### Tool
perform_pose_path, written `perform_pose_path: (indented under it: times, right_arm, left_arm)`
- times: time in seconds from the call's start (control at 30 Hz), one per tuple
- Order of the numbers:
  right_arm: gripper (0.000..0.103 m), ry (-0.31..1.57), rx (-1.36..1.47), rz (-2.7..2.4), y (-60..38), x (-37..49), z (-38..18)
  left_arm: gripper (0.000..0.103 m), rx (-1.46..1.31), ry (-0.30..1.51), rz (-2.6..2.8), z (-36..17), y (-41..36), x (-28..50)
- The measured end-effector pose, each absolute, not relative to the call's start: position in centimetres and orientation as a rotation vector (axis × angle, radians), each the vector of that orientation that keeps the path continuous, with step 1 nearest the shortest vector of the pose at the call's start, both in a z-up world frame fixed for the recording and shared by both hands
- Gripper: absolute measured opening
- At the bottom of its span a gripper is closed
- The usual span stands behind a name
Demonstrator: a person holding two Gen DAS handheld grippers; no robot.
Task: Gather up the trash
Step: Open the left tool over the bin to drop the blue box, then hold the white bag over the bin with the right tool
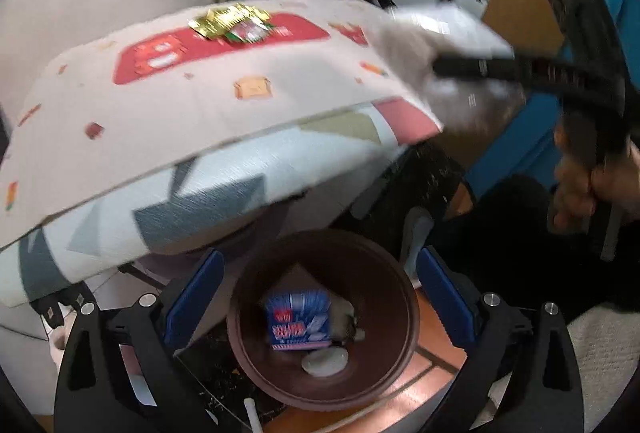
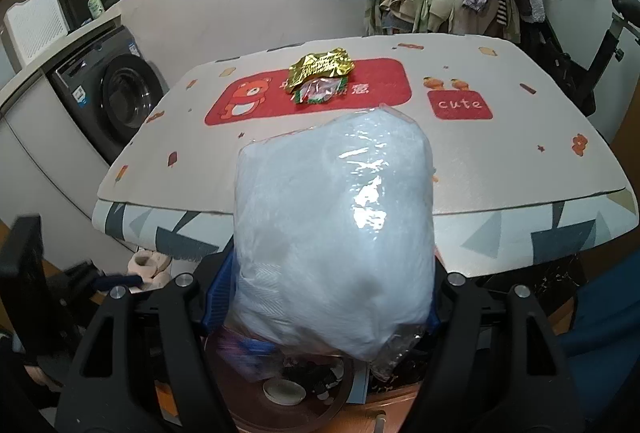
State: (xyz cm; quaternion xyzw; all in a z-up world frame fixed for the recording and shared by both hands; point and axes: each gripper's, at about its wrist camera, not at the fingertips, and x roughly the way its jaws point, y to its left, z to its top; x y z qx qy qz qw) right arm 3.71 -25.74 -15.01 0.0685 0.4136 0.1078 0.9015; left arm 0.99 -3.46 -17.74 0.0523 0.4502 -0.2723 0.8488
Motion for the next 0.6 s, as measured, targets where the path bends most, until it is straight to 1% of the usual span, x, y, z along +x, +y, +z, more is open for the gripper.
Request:
perform_pose_path:
  times: [0.27, 0.4, 0.6]
  right_arm:
    - [0.072, 0.927, 0.102, 0.288, -23.0, 2.6, -17.2]
    - [0.072, 0.978, 0.072, 0.340, -21.0, 1.8, -18.7]
    - [0.072, 1.038, 0.018, 0.405, -18.3, 0.8, -20.3]
  left_arm:
    - [0.097, 0.015, 0.804, -0.423, -13.4, 0.7, 1.4]
    - [0.097, -0.016, 0.774, -0.371, -12.3, 2.4, 1.6]
    - [0.097, -0.052, 0.767, -0.326, -11.9, 4.1, 1.6]
